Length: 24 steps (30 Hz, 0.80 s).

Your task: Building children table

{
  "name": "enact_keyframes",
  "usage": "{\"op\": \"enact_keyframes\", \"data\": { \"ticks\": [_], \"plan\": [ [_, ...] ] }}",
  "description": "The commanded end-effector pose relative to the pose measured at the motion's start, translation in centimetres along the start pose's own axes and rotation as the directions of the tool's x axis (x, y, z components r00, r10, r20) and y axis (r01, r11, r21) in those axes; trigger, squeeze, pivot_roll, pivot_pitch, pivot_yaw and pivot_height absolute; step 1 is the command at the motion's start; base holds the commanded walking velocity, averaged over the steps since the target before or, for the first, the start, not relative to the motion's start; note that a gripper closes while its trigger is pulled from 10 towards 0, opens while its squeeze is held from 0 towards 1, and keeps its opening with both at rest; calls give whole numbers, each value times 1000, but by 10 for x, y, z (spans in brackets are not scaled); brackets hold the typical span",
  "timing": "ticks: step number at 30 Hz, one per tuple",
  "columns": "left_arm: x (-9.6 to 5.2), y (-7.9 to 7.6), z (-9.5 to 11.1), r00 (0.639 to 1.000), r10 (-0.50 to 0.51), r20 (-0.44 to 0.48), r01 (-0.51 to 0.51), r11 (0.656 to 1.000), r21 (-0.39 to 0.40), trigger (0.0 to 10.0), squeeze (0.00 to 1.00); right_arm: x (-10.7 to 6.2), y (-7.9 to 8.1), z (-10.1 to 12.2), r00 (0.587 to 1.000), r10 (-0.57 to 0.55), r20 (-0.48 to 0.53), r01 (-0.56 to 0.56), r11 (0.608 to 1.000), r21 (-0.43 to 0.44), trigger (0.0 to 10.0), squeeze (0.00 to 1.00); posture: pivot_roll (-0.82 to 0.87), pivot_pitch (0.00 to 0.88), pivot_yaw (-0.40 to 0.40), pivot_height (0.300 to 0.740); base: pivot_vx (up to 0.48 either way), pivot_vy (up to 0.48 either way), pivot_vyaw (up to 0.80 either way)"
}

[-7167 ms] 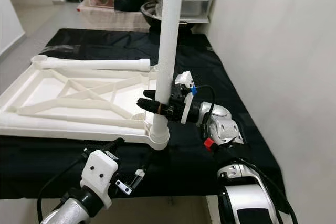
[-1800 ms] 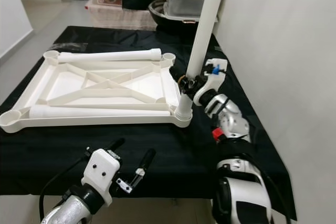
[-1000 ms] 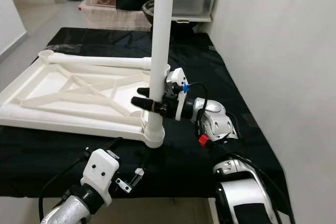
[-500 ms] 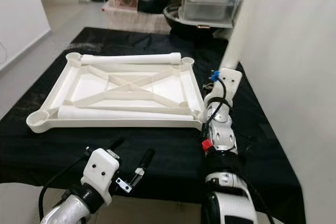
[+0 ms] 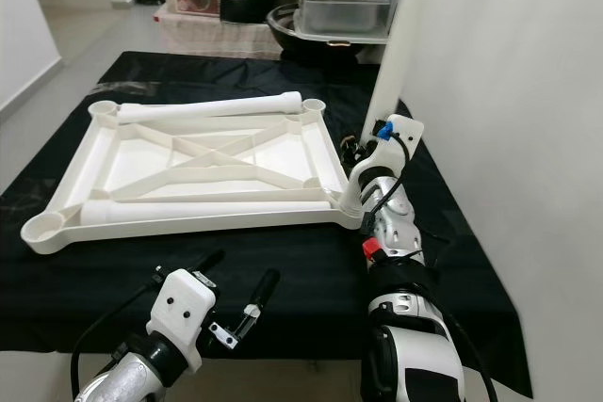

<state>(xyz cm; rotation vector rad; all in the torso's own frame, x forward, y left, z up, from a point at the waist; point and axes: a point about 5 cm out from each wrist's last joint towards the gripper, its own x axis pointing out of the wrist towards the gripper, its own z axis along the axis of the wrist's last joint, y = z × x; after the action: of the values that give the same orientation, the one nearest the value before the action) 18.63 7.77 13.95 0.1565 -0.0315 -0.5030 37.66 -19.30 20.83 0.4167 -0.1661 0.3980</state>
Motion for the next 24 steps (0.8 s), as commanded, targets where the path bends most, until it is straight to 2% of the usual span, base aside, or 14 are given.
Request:
{"op": "enact_keyframes", "data": {
  "ticks": [1,2,4,5,7,8,10,15,16,20,21,22,23,24],
  "plan": [
    [0,-1,-3,1000,-2,-9,2,1000,-1,10000,0,1,20,-2,964,263,-37,-261,964,54,10000,0,143,32,-73,740,0,0,0],
    [0,-1,-3,1000,-2,-9,2,1000,-1,10000,0,-1,21,-3,951,304,-51,-302,952,52,10000,0,143,32,-73,740,0,0,0],
    [0,0,-3,1000,-2,-9,2,1000,0,10000,0,-11,31,-6,862,489,-133,-489,872,39,10000,0,144,32,-72,740,0,0,0],
    [0,0,-3,1000,-1,-8,1,1000,0,10000,0,-18,37,-11,791,579,-196,-581,812,56,10000,0,146,34,-73,740,0,0,0],
    [0,0,-2,1000,0,-8,0,1000,1,10000,0,-27,43,-19,687,671,-279,-680,729,80,10000,0,148,34,-73,740,0,0,0],
    [0,0,-2,1000,1,-7,-1,1000,1,10000,0,-28,44,-23,656,686,-315,-701,708,82,10000,0,149,34,-74,740,0,0,0],
    [0,0,-2,1000,3,-8,-3,1000,2,10000,0,-23,49,-30,632,686,-360,-719,693,57,10000,0,147,38,-73,740,0,0,0],
    [0,0,-2,1000,3,-8,-3,1000,3,10000,0,-13,54,-40,645,646,-407,-713,701,-17,10000,0,149,39,-73,740,0,0,0],
    [0,0,-2,1000,4,-8,-4,1000,2,10000,0,-10,55,-41,665,632,-398,-702,710,-46,0,0,151,38,-73,740,0,0,0],
    [0,1,-2,1000,4,-8,-4,1000,2,10000,0,-5,57,-39,702,615,-358,-674,736,-57,0,0,150,39,-75,740,0,0,0],
    [0,0,-2,1000,4,-8,-4,1000,2,10000,0,-2,54,-38,741,579,-341,-636,768,-76,0,0,149,41,-72,740,0,0,0],
    [0,0,-2,1000,4,-8,-4,1000,1,10000,0,4,48,-36,814,491,-311,-546,829,-122,0,0,146,41,-73,740,0,0,0],
    [0,0,-2,1000,4,-8,-4,1000,1,10000,0,4,48,-36,814,491,-311,-546,829,-122,0,0,146,41,-73,740,0,0,0],
    [0,0,-2,1000,3,-9,-3,1000,0,10000,0,9,39,-33,894,357,-269,-410,895,-174,0,0,148,42,-71,740,0,0,0]
  ]
}}
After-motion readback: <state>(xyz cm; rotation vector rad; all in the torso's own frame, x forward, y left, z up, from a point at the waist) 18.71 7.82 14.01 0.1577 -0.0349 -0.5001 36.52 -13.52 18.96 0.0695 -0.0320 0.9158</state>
